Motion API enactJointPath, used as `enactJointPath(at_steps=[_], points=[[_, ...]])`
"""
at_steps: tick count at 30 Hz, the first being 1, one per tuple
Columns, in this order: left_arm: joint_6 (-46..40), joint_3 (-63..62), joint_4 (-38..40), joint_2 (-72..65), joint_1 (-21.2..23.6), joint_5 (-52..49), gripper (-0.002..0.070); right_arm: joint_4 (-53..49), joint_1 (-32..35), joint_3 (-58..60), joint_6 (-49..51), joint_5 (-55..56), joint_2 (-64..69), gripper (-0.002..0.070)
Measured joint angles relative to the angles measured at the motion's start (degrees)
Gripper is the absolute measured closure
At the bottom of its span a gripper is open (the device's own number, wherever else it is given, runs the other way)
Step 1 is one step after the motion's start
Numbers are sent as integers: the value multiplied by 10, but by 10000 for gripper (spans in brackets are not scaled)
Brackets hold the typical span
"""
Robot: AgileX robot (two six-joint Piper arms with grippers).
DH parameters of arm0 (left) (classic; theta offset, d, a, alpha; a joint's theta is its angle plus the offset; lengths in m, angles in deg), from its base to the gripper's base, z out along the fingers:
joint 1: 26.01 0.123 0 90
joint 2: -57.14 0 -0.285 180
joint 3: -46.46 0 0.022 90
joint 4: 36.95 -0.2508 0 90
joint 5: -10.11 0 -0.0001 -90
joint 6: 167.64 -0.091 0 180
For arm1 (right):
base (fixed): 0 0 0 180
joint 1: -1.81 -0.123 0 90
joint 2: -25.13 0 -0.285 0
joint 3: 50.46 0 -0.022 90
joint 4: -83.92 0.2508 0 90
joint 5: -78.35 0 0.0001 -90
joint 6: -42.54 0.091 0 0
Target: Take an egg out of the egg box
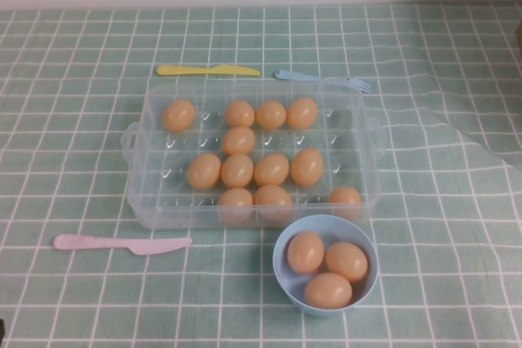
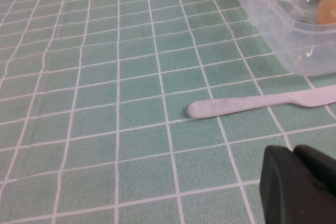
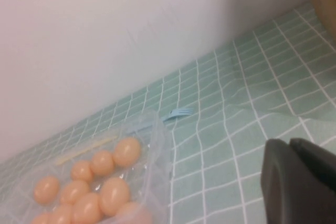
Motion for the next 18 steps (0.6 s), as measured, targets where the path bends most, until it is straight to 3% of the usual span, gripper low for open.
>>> enactJointPath(at_steps=[11, 18], points=[[0, 0, 0, 0, 0, 0, 678, 44, 0, 0, 0, -1, 0, 694], [0, 0, 0, 0, 0, 0, 678, 55, 0, -69, 0, -121, 71, 694]])
